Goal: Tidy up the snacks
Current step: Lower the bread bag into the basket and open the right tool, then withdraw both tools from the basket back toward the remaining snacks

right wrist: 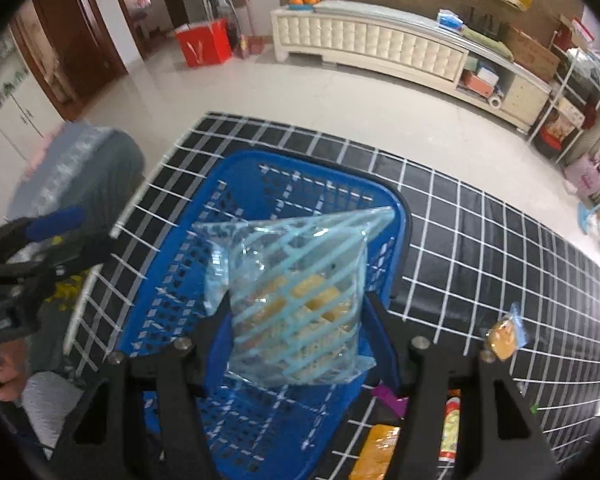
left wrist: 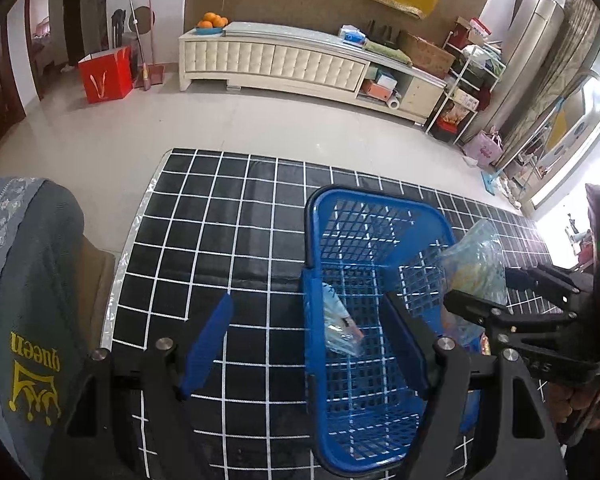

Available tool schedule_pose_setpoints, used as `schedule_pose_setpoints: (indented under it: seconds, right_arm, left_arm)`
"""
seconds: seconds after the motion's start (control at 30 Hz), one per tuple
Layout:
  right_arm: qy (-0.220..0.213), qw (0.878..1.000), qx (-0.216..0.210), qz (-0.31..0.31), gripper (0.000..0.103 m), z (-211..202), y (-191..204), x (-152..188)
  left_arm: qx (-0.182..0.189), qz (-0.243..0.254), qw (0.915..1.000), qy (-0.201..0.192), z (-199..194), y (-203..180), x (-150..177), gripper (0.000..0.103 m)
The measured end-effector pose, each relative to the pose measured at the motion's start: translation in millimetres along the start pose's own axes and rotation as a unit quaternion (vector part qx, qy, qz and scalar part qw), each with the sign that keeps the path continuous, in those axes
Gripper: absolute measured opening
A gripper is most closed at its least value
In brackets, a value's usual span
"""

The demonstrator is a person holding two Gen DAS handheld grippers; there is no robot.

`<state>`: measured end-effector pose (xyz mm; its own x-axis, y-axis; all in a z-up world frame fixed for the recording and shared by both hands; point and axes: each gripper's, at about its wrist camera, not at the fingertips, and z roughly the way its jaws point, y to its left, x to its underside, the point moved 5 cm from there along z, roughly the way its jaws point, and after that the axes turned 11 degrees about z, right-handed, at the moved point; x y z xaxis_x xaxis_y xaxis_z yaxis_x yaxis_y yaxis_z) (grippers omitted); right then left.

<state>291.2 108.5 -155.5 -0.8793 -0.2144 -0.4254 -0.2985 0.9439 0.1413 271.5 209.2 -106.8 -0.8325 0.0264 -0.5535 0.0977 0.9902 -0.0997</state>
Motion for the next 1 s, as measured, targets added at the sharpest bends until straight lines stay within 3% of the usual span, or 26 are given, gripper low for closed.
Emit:
schedule_pose_setpoints:
  seconds: [0.33, 0.43, 0.5, 0.67, 1.0]
  right_arm:
    - [0.012, 0.999, 0.045, -0.005, 0.065, 26, -3, -8]
    - [0.014, 0.998, 0.056, 0.001, 0.071, 27, -4, -11]
    - [0.016, 0.998, 0.067, -0.004, 0.083, 27, -4, -12]
    - [-0.004, 0.997, 0.078, -0.008, 0.087, 13, -11, -9]
    - [-0.034, 0.998, 0.037, 0.029, 0.087, -57, -46, 13]
  left_arm:
    - [0.001, 0.02, 0.9998, 0.01, 23, 0, -2, 0.074]
    - [-0.001, 0.021, 0.9997, 0.014, 26, -1, -1, 0.074]
    - [-0.002, 0.025, 0.9996, 0.014, 25, -4, 0, 0.079]
    - [-0.006, 0.033, 0.9994, 0.009, 15, -13, 0, 0.081]
    - [-0.007, 0.057, 0.9983, -0.008, -24, -54, 4, 0.082]
